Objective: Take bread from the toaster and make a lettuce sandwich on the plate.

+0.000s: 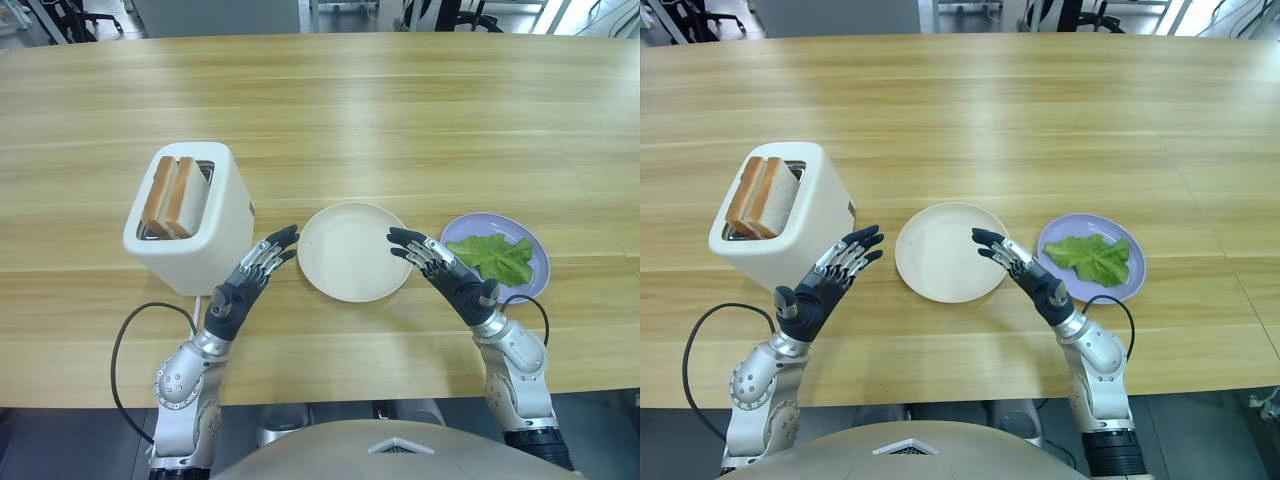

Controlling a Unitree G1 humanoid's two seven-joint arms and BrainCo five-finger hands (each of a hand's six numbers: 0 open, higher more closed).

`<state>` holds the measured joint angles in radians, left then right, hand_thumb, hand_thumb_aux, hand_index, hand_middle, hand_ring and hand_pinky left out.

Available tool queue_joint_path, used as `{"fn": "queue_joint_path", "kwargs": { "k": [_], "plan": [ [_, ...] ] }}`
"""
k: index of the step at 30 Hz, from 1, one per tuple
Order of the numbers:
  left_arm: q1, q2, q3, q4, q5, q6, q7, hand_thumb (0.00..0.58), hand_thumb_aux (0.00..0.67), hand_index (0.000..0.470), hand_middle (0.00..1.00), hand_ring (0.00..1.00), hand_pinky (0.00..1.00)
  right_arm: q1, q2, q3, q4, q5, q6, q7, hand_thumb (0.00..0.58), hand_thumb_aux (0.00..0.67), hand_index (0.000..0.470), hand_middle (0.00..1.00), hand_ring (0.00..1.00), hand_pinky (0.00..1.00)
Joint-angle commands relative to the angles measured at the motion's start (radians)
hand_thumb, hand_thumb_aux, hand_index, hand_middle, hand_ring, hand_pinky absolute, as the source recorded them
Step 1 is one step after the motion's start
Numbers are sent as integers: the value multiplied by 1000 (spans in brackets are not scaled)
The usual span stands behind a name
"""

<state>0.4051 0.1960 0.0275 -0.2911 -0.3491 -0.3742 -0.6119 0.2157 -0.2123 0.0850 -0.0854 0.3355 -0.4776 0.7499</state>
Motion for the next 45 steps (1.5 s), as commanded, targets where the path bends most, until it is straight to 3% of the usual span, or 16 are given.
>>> {"fn": "queue_joint_path", "kwargs": {
  "k": [1, 11, 16, 20, 24, 28, 33, 45],
  "plan": [
    [3, 7, -13, 23, 20, -5, 6, 0, 0, 0, 0, 0, 0, -2, -7, 1, 21, 1, -6, -1, 0, 0, 0, 0, 0, 0],
    [-10, -1, -2, 26, 30, -39, 35, 0, 0, 0, 0, 0, 0, -6, -6, 2, 37, -4, -17, -5, 0, 0, 0, 0, 0, 0],
    [-29, -53, 180, -207, 69, -18, 274, 0, 0, 0, 0, 0, 0, -12, -5, 6, 45, -1, -19, -3, 0, 0, 0, 0, 0, 0],
    [-147, -15, 455, -265, 562, -9, 546, 0, 0, 0, 0, 0, 0, -7, -3, 6, 48, -1, -25, -4, 0, 0, 0, 0, 0, 0],
    [-227, 88, 553, -186, 839, 65, 678, 0, 0, 0, 0, 0, 0, -6, 3, 9, 53, -3, -34, -8, 0, 0, 0, 0, 0, 0],
    [-269, 186, 524, -50, 1067, 220, 726, 0, 0, 0, 0, 0, 0, -15, 4, 13, 66, -2, -39, -7, 0, 0, 0, 0, 0, 0],
    [-322, 273, 411, 114, 1209, 368, 713, 0, 0, 0, 0, 0, 0, -12, 2, 14, 69, 1, -49, -9, 0, 0, 0, 0, 0, 0],
    [-359, 388, 182, 206, 1336, 561, 629, 0, 0, 0, 0, 0, 0, 5, -3, 17, 60, 2, -63, -18, 0, 0, 0, 0, 0, 0]
  ]
}}
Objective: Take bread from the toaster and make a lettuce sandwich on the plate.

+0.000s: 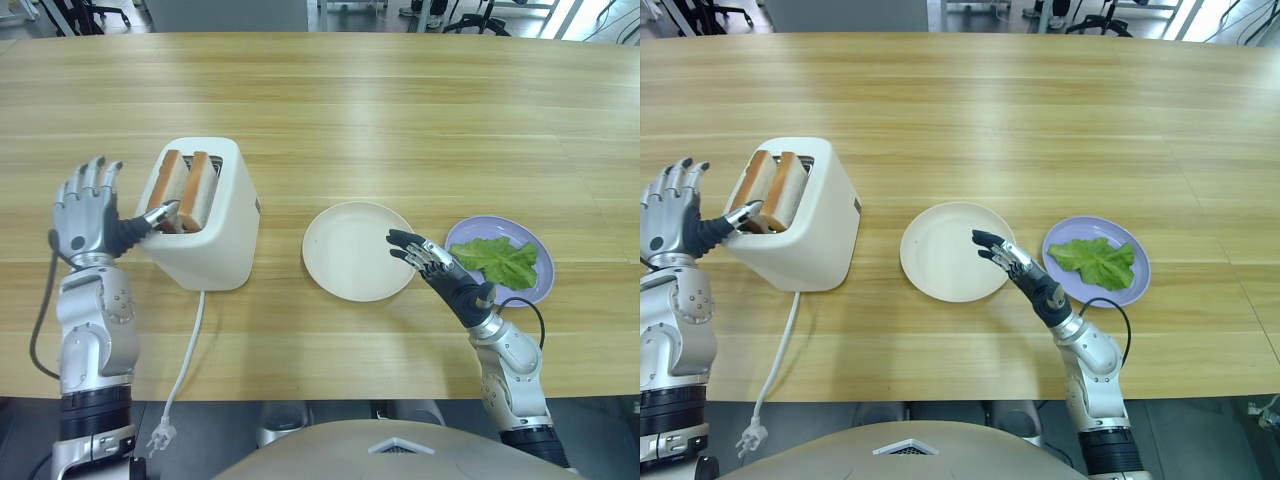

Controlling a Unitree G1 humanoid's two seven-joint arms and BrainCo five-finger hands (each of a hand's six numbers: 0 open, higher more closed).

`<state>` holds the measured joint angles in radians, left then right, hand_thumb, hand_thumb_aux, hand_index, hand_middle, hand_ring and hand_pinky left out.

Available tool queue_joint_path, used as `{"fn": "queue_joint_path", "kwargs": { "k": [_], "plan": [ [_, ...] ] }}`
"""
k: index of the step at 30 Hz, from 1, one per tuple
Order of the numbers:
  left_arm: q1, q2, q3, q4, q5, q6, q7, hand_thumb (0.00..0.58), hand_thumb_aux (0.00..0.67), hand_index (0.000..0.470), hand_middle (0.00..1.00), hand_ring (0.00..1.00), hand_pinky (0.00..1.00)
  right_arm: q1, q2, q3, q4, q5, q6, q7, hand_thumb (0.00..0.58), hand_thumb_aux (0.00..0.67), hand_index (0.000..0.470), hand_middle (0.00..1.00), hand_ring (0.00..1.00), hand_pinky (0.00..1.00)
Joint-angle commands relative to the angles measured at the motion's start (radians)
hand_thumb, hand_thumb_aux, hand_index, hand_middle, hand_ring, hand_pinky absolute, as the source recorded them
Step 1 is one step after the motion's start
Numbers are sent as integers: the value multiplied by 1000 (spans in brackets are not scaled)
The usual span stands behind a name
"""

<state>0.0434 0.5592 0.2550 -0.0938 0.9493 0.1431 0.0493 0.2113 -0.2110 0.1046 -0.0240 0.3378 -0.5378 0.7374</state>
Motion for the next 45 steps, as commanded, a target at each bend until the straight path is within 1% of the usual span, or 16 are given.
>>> {"fn": "queue_joint_path", "kwargs": {
  "k": [1, 10, 11, 12, 15, 18, 19, 20, 21, 22, 24, 26, 27, 32, 37, 45],
  "plan": [
    [5, 32, -57, 5, 44, 55, -41, 0, 0, 0, 0, 0, 0, 11, -4, -2, -4, 0, -3, -6, 0, 0, 0, 0, 0, 0],
    [32, 67, -135, -94, 74, 124, -148, 0, 0, 0, 0, 0, 0, 22, -6, 3, -18, -3, -4, -14, 0, 0, 0, 0, 0, 0],
    [27, 66, -136, -114, 69, 117, -142, 340, 239, 164, 0, 0, 0, 23, -6, 3, -19, -4, -4, -15, 0, 0, 0, 0, 0, 0],
    [20, 63, -134, -131, 66, 112, -128, 580, 670, 460, 0, 0, 0, 23, -6, 3, -20, -4, -4, -16, 0, 0, 0, 0, 0, 0],
    [-4, 57, -114, -166, 38, 77, -54, 580, 670, 460, 0, 0, 0, 24, -5, 5, -21, -6, -5, -18, 0, 0, 0, 0, 0, 0],
    [-27, 58, -99, -178, 19, 46, 9, 580, 670, 460, 51, 51, 51, 22, -5, 7, -20, -7, -5, -20, 0, 0, 0, 0, 0, 0],
    [-34, 59, -97, -178, 14, 38, 28, 580, 670, 460, 173, 173, 173, 22, -4, 8, -20, -8, -6, -21, 0, 0, 0, 0, 0, 0],
    [-41, 60, -94, -176, 9, 31, 46, 580, 670, 460, 173, 173, 173, 22, -4, 8, -19, -8, -6, -22, 0, 0, 0, 0, 0, 0],
    [-46, 61, -92, -174, 3, 23, 61, 580, 670, 460, 259, 259, 259, 22, -4, 8, -19, -9, -6, -22, 0, 0, 0, 0, 0, 0],
    [-50, 61, -89, -170, -2, 17, 74, 580, 670, 460, 408, 408, 408, 21, -3, 9, -18, -9, -7, -23, 0, 0, 0, 0, 0, 0],
    [-55, 65, -90, -153, -22, 6, 75, 580, 670, 460, 455, 455, 455, 21, -4, 10, -18, -10, -7, -23, 0, 0, 0, 0, 0, 0],
    [-59, 62, -89, -134, -48, -9, 82, 580, 670, 460, 859, 859, 859, 20, -5, 11, -17, -10, -8, -25, 0, 0, 0, 0, 0, 0],
    [-62, 58, -85, -125, -71, -18, 84, 580, 670, 460, 1000, 1000, 1000, 21, -5, 12, -17, -10, -8, -26, 0, 0, 0, 0, 0, 0],
    [-89, 19, -41, -80, -240, -78, 91, 580, 670, 460, 1000, 1000, 1000, 22, -7, 12, -18, -12, -11, -27, 0, 0, 0, 0, 0, 0],
    [-147, -44, 70, -98, -482, -152, 101, 580, 670, 460, 1000, 1000, 1000, 20, -8, 12, -15, -11, -13, -26, 0, 0, 0, 0, 0, 0],
    [-241, -17, 175, -248, -579, -254, 138, 580, 670, 460, 1000, 1000, 1000, 6, -7, 9, -18, -33, -35, -39, 0, 0, 0, 0, 0, 0]
  ]
}}
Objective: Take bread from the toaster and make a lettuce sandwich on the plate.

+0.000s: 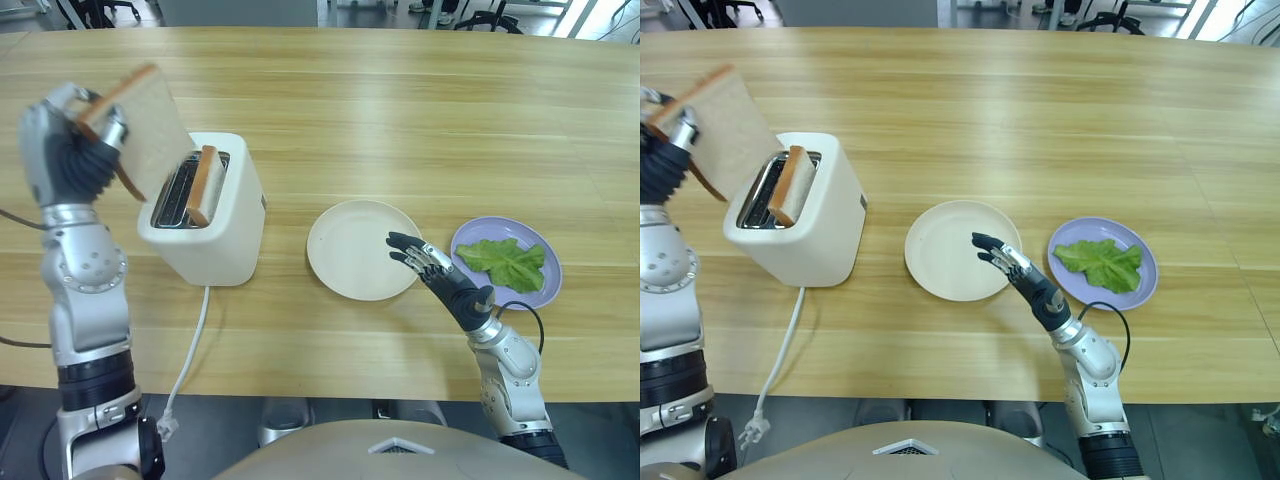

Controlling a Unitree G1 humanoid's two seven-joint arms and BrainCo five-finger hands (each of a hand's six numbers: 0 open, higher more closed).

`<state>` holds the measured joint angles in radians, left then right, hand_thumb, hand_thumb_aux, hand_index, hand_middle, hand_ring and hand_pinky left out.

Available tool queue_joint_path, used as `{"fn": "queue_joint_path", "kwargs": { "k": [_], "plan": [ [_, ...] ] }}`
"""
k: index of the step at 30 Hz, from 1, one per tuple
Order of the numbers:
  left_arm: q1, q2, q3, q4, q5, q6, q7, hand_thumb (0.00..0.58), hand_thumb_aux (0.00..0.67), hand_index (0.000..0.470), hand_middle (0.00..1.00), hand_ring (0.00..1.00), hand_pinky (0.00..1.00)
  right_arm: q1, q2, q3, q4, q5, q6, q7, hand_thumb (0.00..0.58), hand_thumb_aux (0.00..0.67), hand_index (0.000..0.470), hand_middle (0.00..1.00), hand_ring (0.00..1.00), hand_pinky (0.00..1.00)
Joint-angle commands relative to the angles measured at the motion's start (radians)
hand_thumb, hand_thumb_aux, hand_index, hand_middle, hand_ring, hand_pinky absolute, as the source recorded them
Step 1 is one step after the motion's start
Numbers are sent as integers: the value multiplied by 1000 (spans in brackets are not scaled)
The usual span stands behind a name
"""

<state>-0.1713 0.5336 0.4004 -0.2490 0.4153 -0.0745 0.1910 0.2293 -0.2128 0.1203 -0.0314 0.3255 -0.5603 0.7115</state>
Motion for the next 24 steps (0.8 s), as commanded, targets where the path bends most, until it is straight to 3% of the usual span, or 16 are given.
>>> {"fn": "queue_joint_path", "kwargs": {
  "k": [1, 9, 12, 16, 24],
  "plan": [
    [-33, 6, 28, -129, -59, -32, -20, 580, 670, 460, 1000, 1000, 1000, -17, -8, -11, -16, -24, -12, -19, 0, 0, 0, 0, 0, 0],
    [-75, -111, -217, -423, -241, 135, -227, 580, 670, 460, 1000, 1000, 1000, -51, -84, -90, -127, -135, -42, -101, 0, 0, 0, 0, 0, 0],
    [-45, -174, -361, -448, -279, 217, -297, 580, 670, 460, 1000, 1000, 1000, -83, -93, -176, -150, -320, -155, -198, 0, 0, 0, 0, 0, 0],
    [33, -222, -546, -354, -253, 302, -369, 580, 670, 460, 1000, 1000, 1000, -119, -89, -299, -176, -474, -262, -332, 0, 0, 0, 0, 0, 0],
    [56, -236, -710, 23, -129, 215, -368, 580, 670, 460, 1000, 1000, 1000, -121, -241, -399, -34, -901, -241, -541, 0, 0, 0, 0, 0, 0]
  ]
}}
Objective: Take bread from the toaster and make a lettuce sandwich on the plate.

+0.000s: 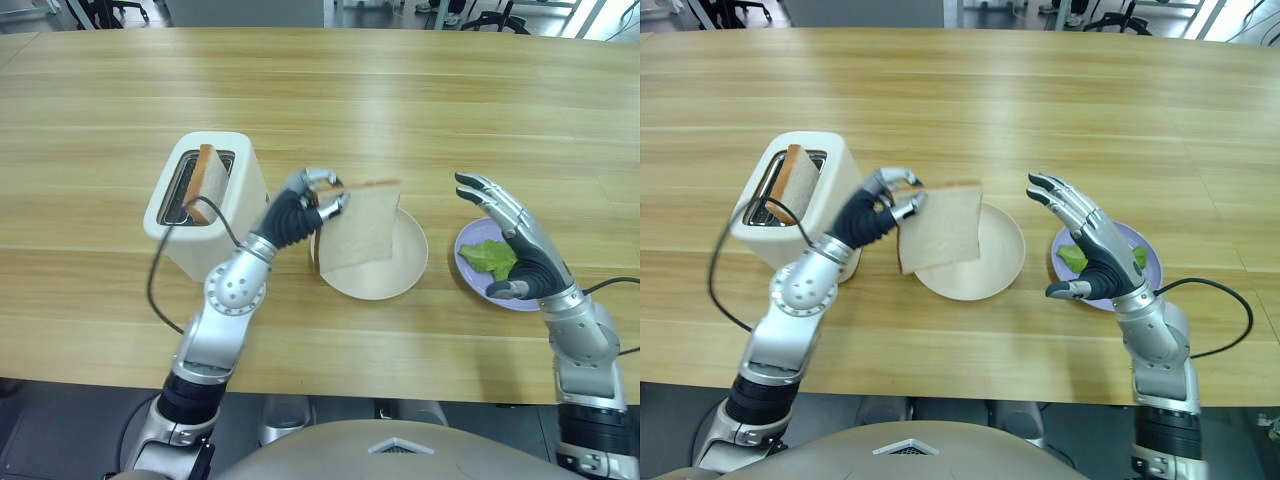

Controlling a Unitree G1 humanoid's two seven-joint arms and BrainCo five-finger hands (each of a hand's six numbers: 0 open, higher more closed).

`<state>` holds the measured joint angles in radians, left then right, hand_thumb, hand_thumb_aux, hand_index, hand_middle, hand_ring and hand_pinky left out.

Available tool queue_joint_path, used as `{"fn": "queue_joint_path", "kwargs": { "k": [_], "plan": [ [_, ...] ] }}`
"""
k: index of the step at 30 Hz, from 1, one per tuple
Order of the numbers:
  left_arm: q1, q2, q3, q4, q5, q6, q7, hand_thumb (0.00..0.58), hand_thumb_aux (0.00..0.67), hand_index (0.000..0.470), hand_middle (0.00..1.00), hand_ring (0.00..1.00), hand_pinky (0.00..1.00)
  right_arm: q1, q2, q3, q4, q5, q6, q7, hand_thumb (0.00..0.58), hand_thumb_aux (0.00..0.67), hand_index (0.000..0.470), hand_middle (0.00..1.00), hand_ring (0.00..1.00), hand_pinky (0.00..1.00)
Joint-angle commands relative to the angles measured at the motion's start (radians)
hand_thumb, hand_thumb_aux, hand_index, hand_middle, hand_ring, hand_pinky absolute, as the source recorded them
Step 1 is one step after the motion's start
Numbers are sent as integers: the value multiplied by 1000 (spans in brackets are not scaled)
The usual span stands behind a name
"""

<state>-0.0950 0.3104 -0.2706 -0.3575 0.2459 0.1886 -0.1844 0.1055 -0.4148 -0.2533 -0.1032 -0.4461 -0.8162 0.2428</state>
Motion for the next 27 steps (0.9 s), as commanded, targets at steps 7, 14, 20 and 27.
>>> {"fn": "queue_joint_path", "kwargs": {
  "k": [7, 14, 20, 27],
  "plan": [
    [-168, -99, -54, 480, 52, -179, 46, 580, 670, 460, 1000, 1000, 1000, 20, -121, 18, 43, -285, 129, -132, 0, 0, 0, 0, 0, 0],
    [-302, -164, -36, 684, 45, -279, 72, 580, 670, 460, 1000, 1000, 1000, 29, -212, 50, 64, -408, 302, -147, 0, 0, 0, 0, 0, 0],
    [-323, -170, -62, 811, 76, -250, 39, 580, 670, 460, 1000, 1000, 1000, 23, -295, 61, 94, -487, 452, -162, 0, 0, 0, 0, 0, 0],
    [-257, -88, -143, 818, 198, -103, -25, 580, 670, 460, 1000, 1000, 1000, -29, -389, 155, 244, -557, 547, -189, 0, 0, 0, 0, 0, 0]
  ]
}}
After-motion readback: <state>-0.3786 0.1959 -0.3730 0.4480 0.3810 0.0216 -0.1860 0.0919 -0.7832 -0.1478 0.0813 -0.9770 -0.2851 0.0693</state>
